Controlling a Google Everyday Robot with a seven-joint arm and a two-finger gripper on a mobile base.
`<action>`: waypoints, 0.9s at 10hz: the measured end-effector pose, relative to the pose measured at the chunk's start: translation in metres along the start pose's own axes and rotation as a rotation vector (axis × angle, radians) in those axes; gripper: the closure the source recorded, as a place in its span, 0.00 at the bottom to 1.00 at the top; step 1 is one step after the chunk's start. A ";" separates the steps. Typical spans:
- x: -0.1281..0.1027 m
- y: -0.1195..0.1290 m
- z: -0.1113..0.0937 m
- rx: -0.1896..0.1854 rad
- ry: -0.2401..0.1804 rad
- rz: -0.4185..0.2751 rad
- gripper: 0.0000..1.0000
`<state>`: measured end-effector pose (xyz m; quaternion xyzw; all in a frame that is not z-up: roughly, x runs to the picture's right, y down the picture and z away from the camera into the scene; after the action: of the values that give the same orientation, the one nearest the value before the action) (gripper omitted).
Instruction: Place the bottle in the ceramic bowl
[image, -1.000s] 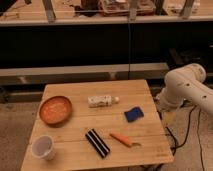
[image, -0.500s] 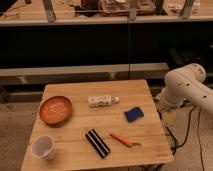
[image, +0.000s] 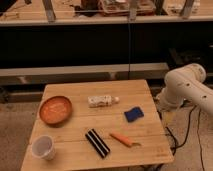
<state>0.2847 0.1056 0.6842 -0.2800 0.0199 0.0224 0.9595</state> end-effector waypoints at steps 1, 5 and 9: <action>0.000 0.000 0.000 0.000 0.000 0.000 0.20; -0.005 -0.010 -0.003 0.007 -0.007 -0.009 0.20; -0.036 -0.060 -0.009 0.029 -0.045 -0.056 0.20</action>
<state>0.2517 0.0492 0.7107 -0.2661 -0.0091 0.0014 0.9639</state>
